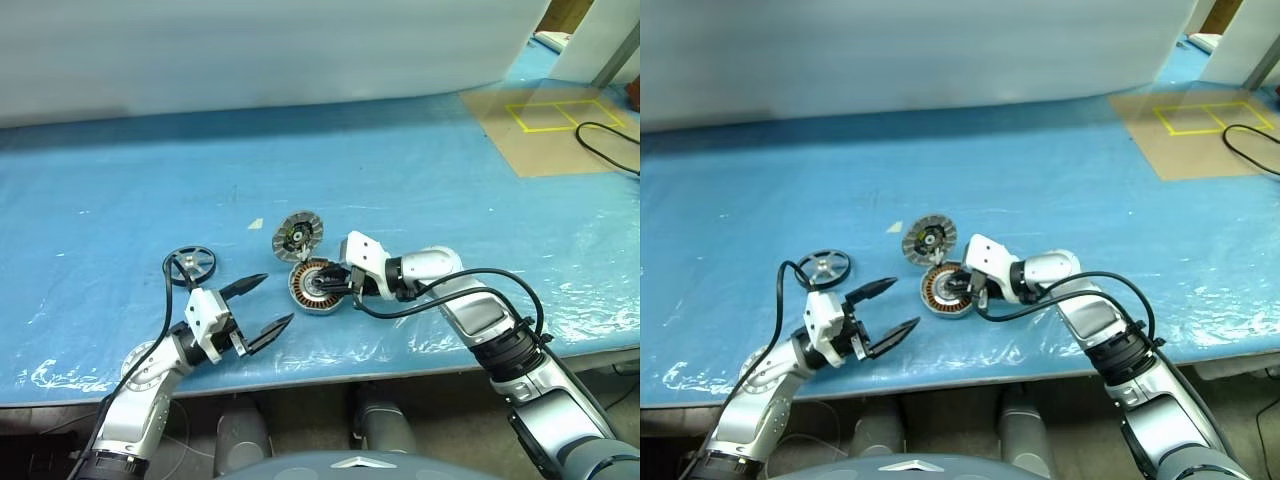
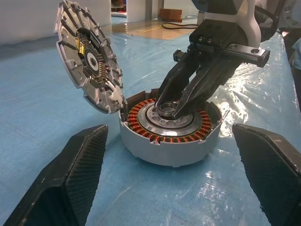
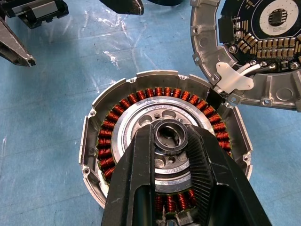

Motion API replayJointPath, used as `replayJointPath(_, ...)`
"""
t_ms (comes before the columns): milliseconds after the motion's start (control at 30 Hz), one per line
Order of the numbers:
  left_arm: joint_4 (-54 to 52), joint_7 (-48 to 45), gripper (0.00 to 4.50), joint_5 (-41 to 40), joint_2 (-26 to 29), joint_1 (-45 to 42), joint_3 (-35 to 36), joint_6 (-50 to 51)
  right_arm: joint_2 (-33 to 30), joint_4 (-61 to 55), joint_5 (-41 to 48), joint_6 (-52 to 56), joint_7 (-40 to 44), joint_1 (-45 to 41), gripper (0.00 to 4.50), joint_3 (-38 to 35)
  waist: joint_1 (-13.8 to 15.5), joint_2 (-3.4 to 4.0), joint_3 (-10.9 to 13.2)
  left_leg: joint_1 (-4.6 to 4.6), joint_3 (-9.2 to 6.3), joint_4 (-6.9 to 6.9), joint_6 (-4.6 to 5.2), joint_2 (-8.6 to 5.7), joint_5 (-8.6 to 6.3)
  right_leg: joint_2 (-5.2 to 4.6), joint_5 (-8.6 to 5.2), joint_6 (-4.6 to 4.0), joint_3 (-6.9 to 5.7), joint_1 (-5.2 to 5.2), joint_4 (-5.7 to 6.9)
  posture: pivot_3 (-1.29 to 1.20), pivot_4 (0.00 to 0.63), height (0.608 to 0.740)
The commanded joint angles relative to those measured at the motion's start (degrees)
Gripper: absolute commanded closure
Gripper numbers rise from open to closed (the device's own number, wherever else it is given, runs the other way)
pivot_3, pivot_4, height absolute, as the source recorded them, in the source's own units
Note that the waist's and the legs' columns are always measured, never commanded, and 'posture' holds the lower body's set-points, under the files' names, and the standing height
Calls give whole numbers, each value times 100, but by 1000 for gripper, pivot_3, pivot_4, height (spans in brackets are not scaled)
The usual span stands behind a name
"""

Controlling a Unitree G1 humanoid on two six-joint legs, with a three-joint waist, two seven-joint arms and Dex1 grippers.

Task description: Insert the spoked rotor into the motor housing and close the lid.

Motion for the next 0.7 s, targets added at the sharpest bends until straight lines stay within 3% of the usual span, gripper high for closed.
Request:
replayJointPath(33, -205, -41, 0, -76, 20, 2, -11, -19, 21, -105, -14, -95, 20, 5, 3884, 16, 0, 0, 0, 0, 0, 0, 0, 0, 0, 0, 0, 0, 0, 0, 0, 0, 150, 740)
replayJointPath(700, -170, -46, 0, -64, 28, 5, 6, -43, 47, -3, -120, -174, 26, 37, 3884, 6, 0, 0, 0, 0, 0, 9, 0, 0, 0, 0, 0, 0, 1, 0, 8, 0, 150, 740)
